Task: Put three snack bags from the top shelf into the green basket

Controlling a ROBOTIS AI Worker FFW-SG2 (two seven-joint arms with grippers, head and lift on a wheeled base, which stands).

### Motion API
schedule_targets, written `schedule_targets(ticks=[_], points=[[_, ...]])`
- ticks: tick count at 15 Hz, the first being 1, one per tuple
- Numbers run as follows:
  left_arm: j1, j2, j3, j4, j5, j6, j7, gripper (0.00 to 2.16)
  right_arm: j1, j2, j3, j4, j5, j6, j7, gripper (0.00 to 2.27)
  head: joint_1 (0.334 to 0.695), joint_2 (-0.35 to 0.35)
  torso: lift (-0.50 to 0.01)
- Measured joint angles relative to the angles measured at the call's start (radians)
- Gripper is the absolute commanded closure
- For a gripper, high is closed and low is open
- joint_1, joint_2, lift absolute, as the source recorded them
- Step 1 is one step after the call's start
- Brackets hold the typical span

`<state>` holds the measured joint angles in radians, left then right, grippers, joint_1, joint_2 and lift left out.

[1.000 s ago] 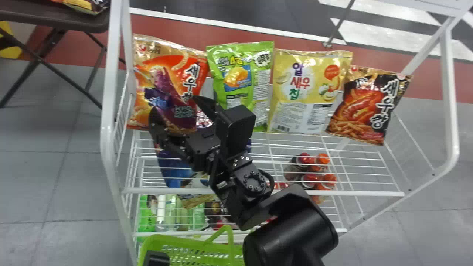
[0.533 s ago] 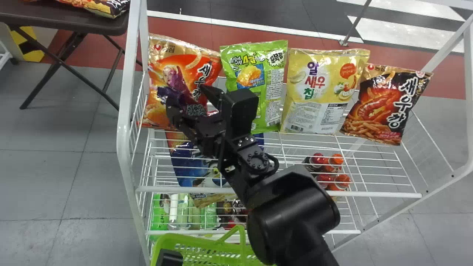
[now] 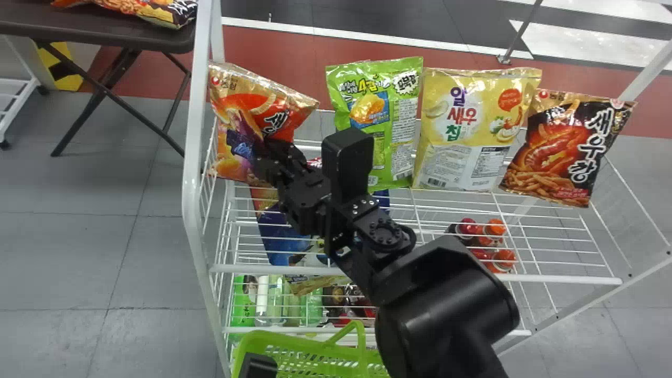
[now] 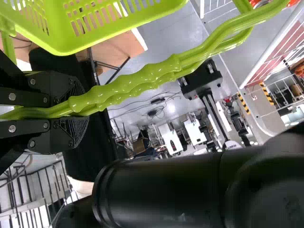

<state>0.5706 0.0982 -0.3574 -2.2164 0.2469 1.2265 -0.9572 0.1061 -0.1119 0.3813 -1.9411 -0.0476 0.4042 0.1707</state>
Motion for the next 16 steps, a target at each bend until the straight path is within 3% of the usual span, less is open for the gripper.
schedule_targets(ticks=[5,8,11,16], points=[[0.0,0.001,0.0,0.001,0.0,-0.002,-0.001,2.14,0.078,-0.074,-0.018,-0.173,0.005,0.103,0.006,2.23,0.695,-0.223,-0.048],[0.0,0.001,0.008,0.005,0.003,-0.003,-0.012,2.14,0.161,-0.127,-0.099,-0.351,-0.02,0.235,0.01,2.23,0.695,-0.313,-0.048],[0.0,-0.001,0.012,0.011,0.008,-0.003,-0.015,2.14,0.248,-0.176,-0.252,-0.533,-0.128,0.412,0.027,2.23,0.695,-0.35,-0.048],[0.0,-0.005,0.04,0.016,0.036,-0.006,-0.024,2.14,0.378,-0.224,-0.634,-0.805,-0.407,0.805,0.064,2.24,0.695,-0.35,-0.048]])
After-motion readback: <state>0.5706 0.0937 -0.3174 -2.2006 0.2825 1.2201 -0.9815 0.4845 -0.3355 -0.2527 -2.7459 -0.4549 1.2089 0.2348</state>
